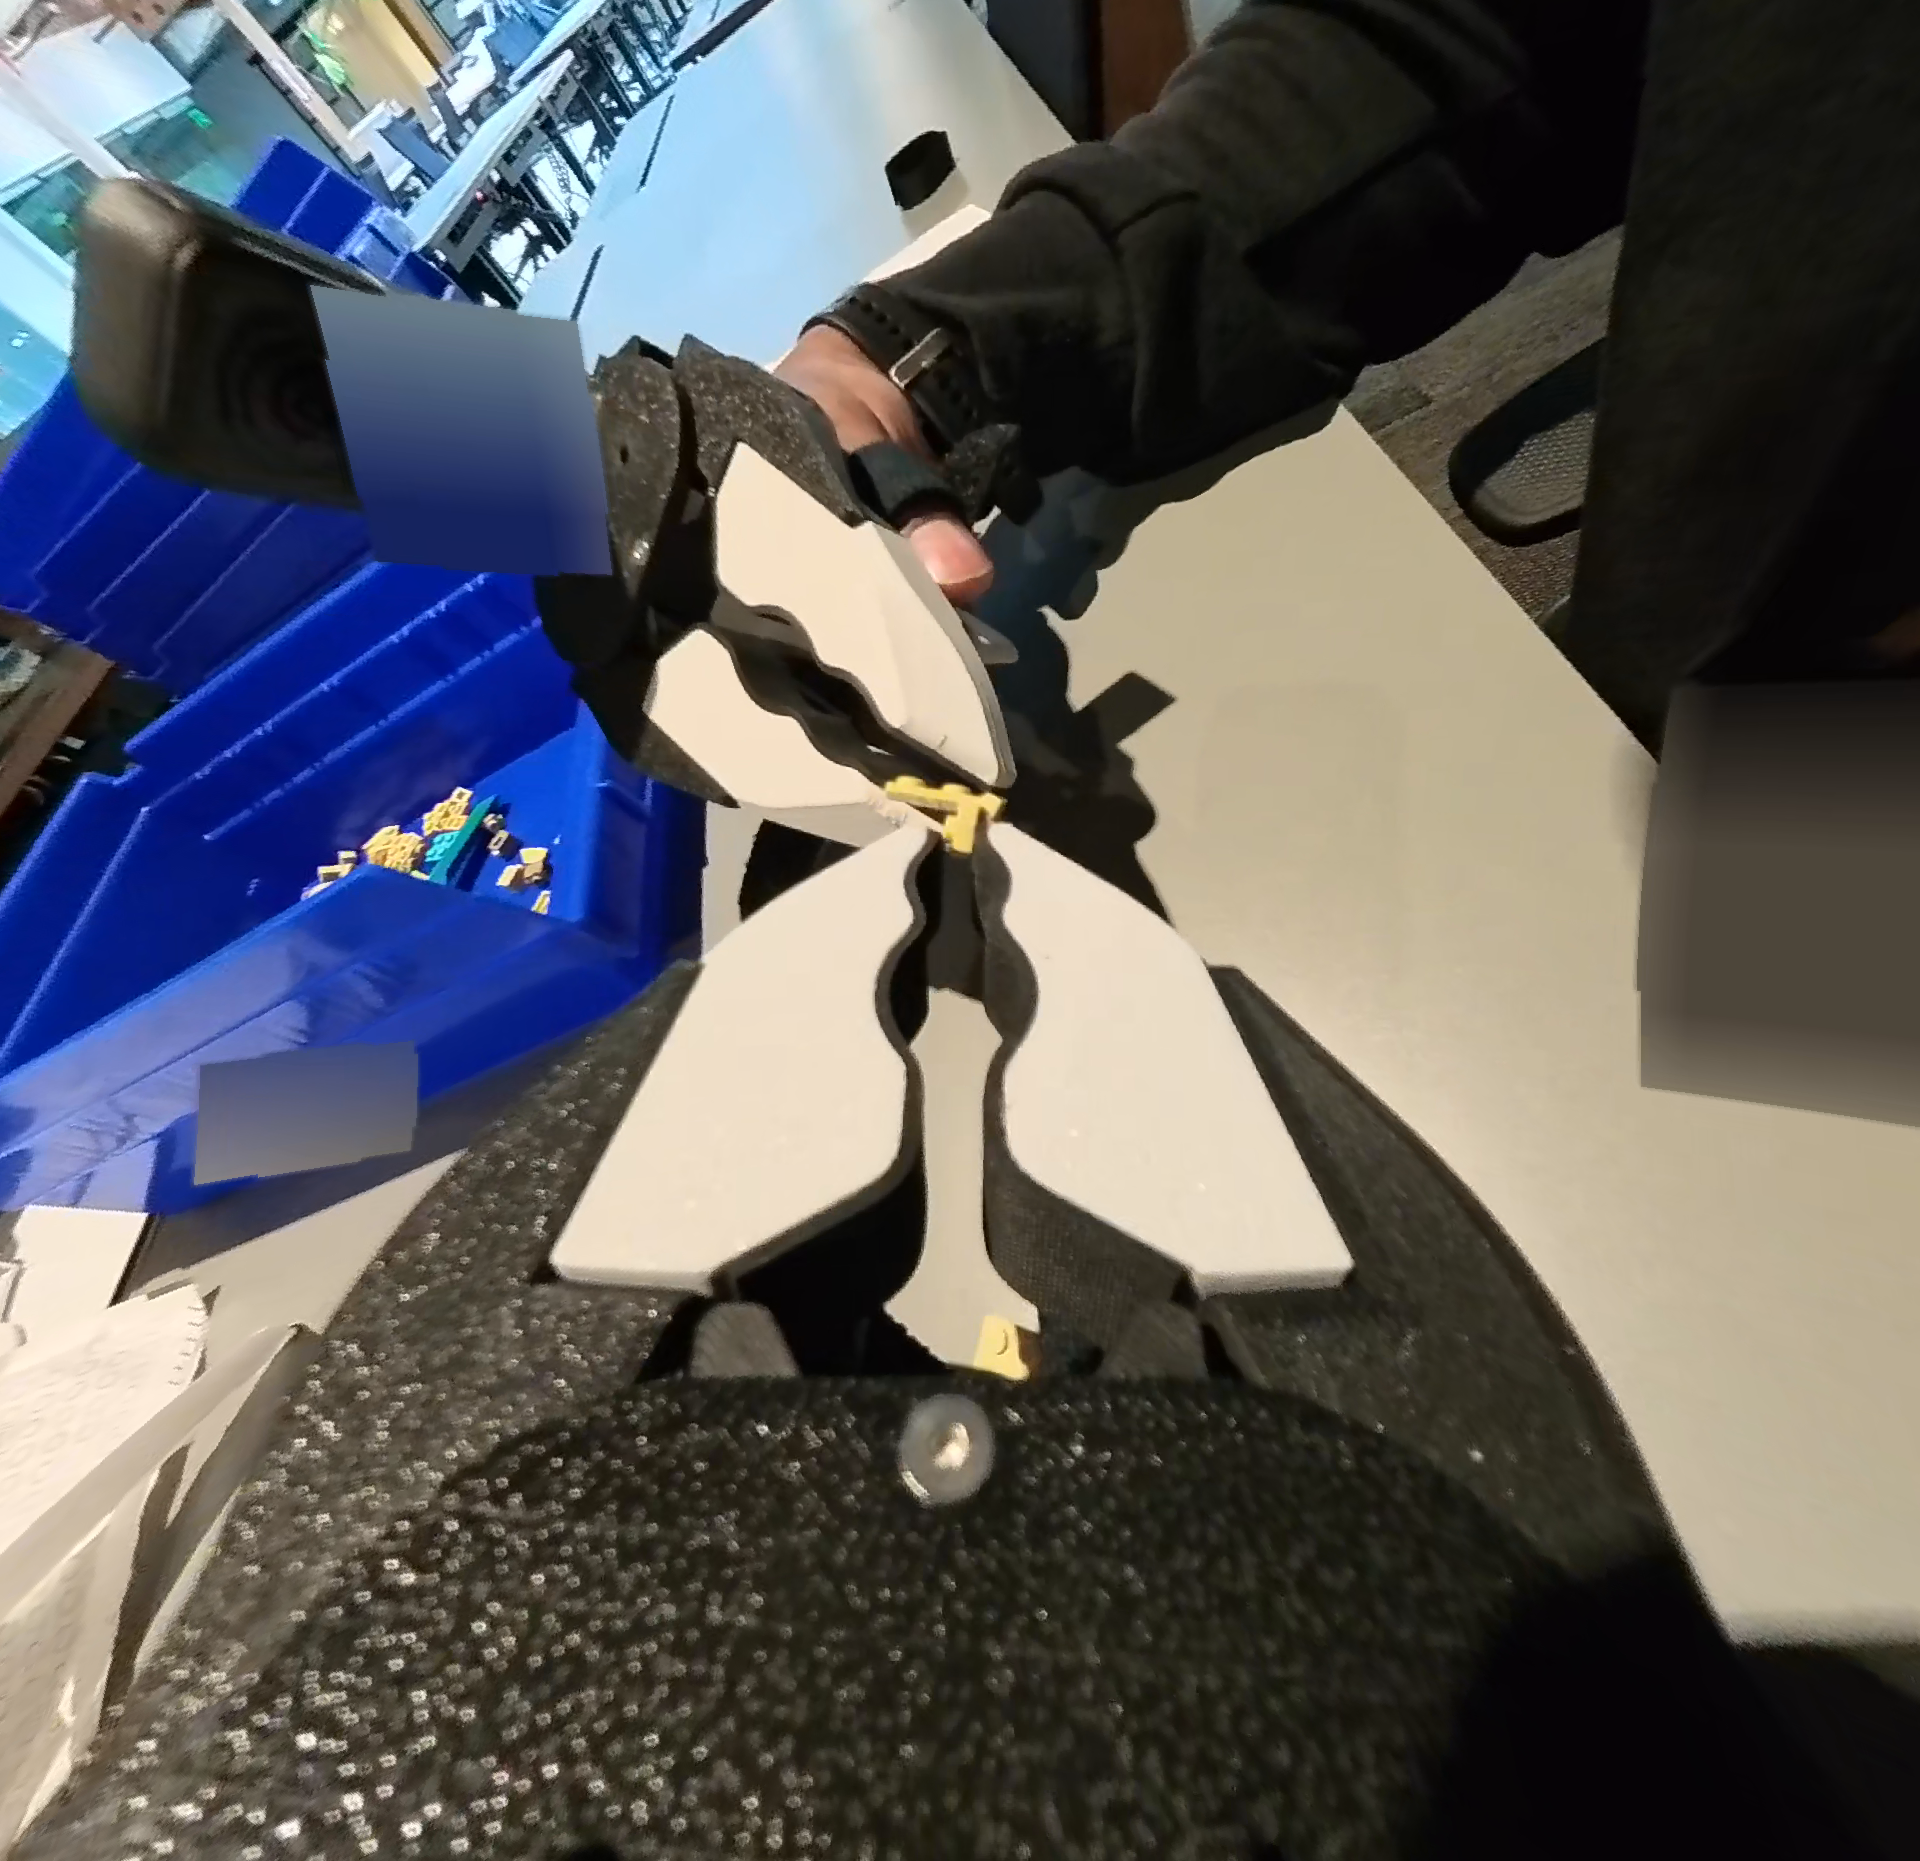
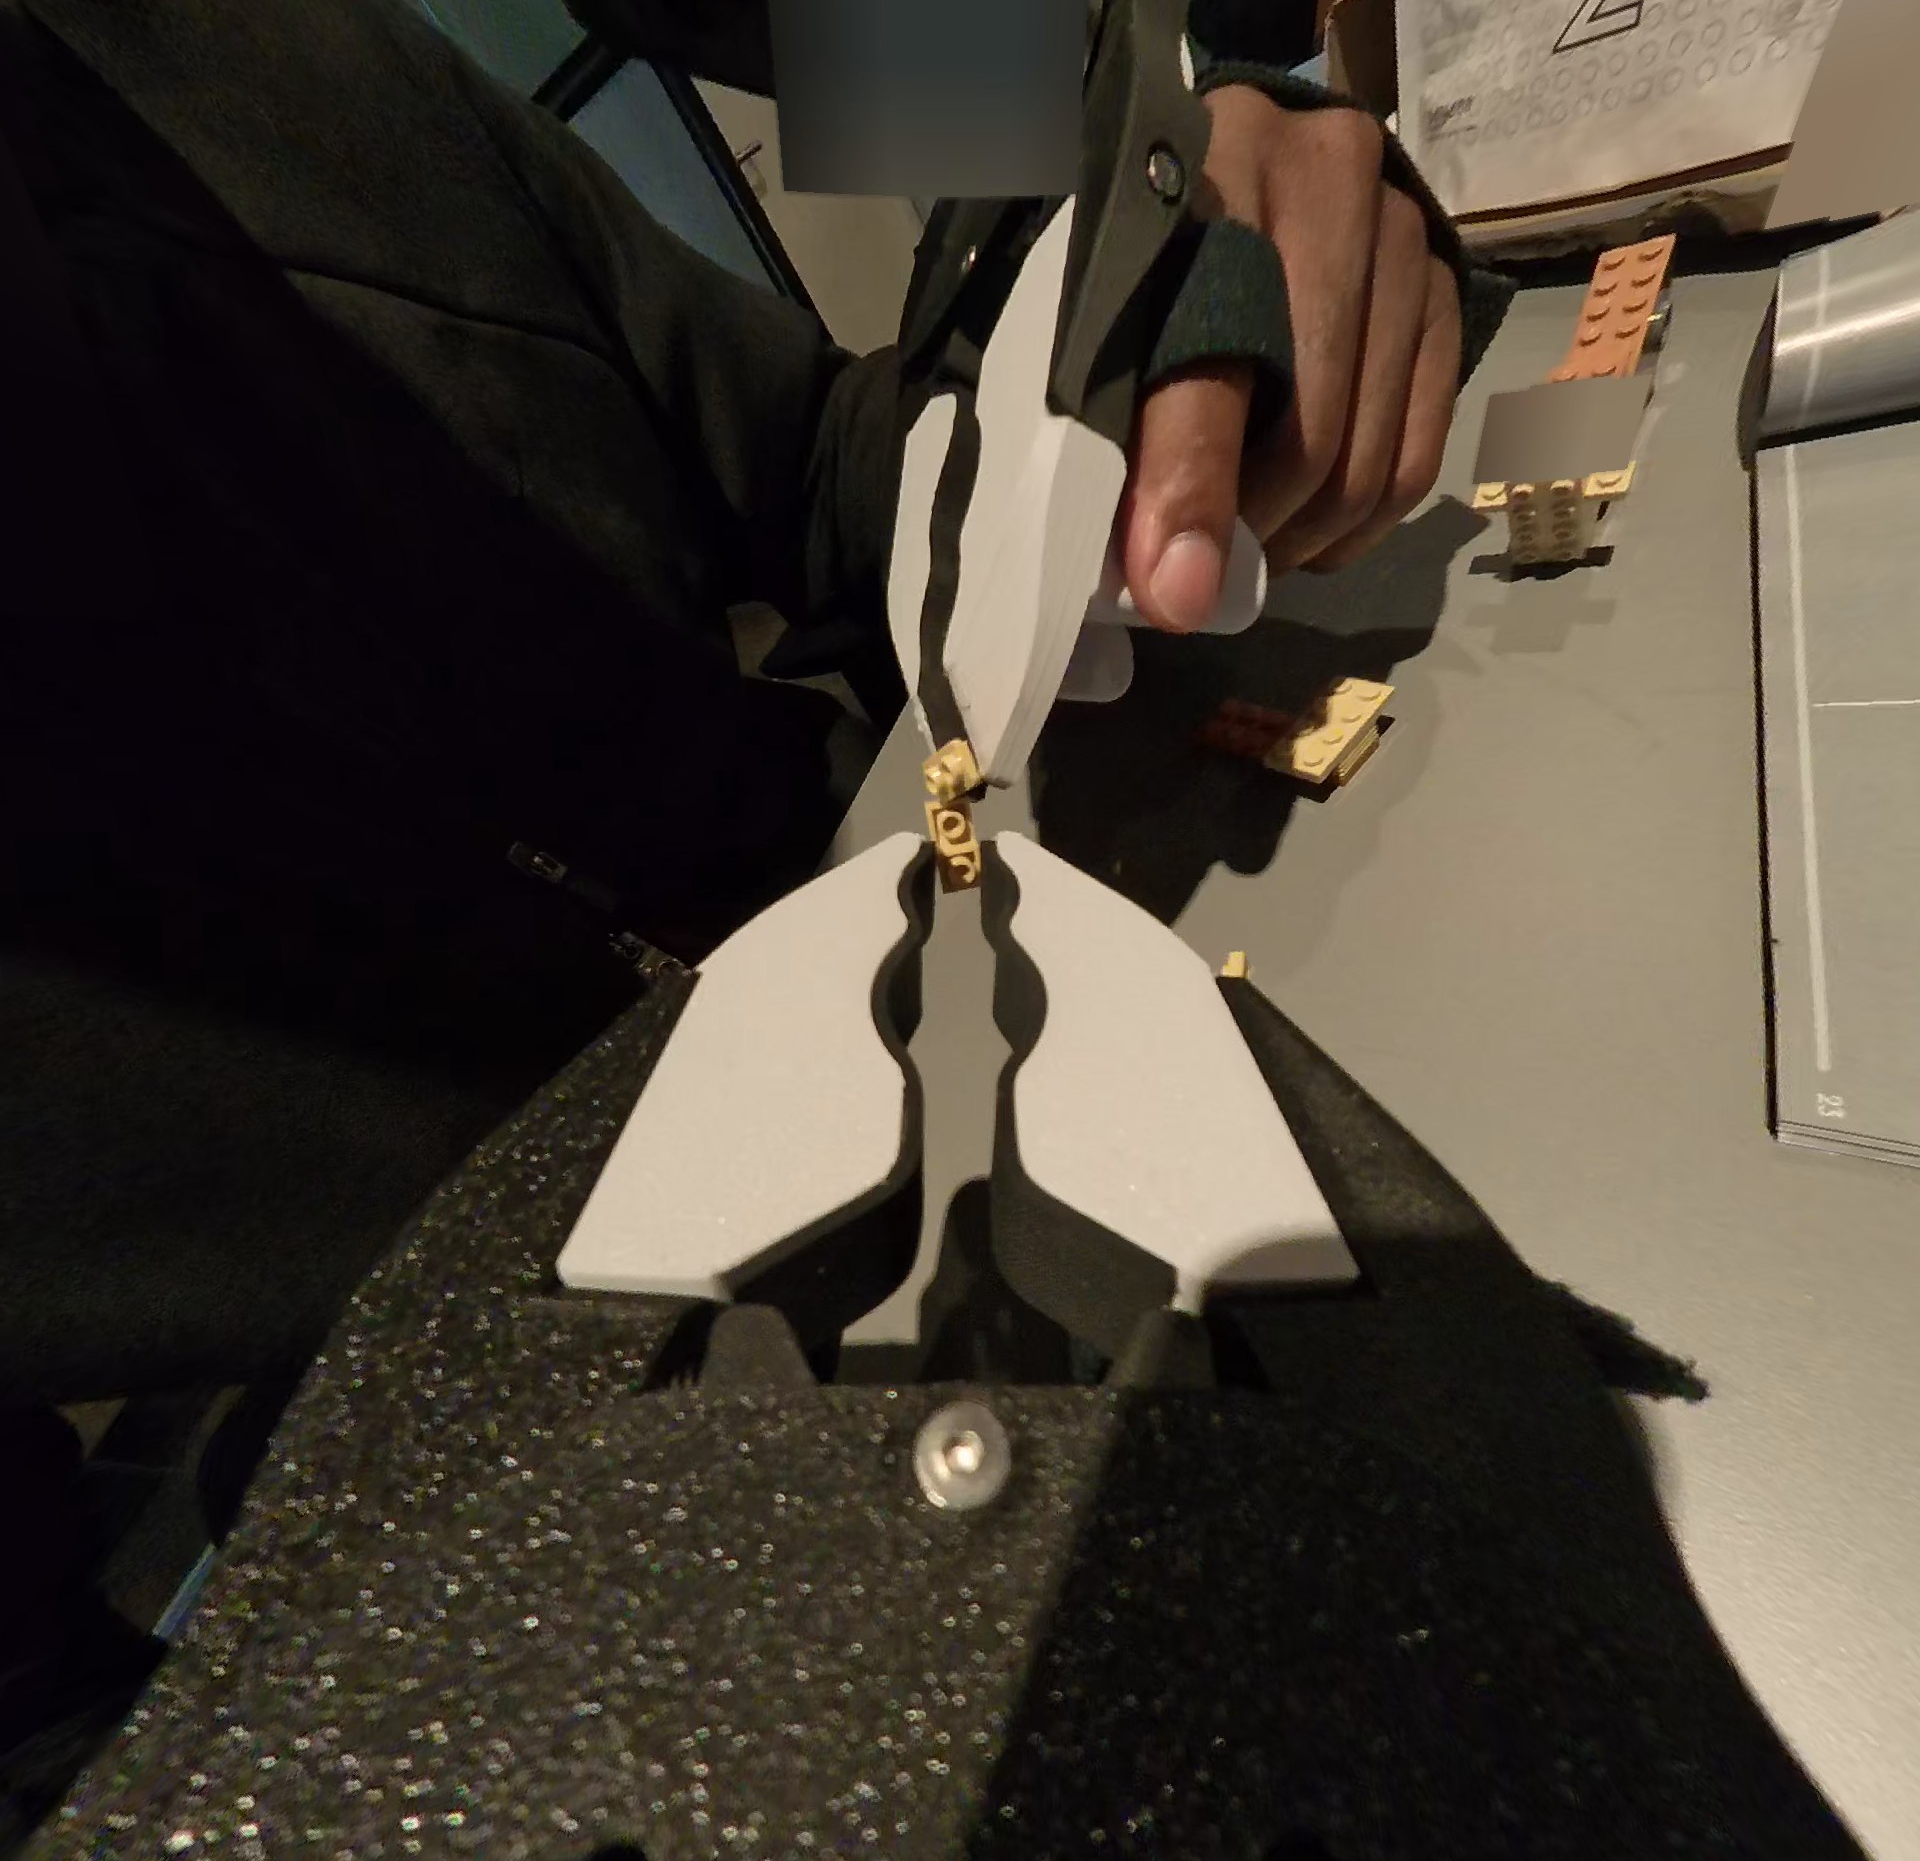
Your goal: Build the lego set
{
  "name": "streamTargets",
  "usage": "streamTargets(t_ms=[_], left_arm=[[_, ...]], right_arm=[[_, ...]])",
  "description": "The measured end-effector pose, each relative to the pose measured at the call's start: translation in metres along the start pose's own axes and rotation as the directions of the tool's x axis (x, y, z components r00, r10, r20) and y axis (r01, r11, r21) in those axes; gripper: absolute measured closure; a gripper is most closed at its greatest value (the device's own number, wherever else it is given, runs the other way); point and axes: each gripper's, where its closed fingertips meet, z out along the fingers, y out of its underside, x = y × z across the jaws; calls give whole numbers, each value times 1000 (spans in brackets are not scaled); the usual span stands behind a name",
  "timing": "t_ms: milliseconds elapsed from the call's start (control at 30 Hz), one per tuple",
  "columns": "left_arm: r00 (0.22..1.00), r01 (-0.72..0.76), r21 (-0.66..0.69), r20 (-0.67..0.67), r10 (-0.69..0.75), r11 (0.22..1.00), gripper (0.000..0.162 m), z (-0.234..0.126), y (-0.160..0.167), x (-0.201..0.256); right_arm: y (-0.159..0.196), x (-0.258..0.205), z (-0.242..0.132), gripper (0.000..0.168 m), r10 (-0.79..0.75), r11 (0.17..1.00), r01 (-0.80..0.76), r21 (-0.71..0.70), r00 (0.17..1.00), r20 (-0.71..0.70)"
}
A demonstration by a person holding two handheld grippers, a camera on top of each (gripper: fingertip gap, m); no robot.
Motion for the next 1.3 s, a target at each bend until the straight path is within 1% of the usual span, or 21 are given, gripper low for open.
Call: streamTargets(t_ms=[233,500,633,800,1067,1200,1300], left_arm=[[1000,-1,-7,-26,0,1000,157,1,1,5],[993,55,-19,-101,-56,998,157,4,3,15],[987,82,-44,-136,-87,996,154,7,7,21],[985,63,-98,-155,-77,993,155,12,16,27],[990,55,-84,-126,-65,995,156,10,13,20],[991,67,-71,-109,-75,995,157,6,11,16],[995,72,-62,-67,-76,995,157,1,6,15]], right_arm=[[4,-2,2,160,7,1000,-7,-20,1000,17],[8,-4,5,160,15,999,-13,-44,999,36],[9,-4,6,161,17,999,-15,-50,999,36],[17,0,10,161,19,995,-19,-103,1000,6],[14,3,6,161,-4,995,1,-100,999,-36],[23,9,9,161,-23,988,6,-157,994,-103],[37,11,15,162,-51,975,15,-221,986,-158]])
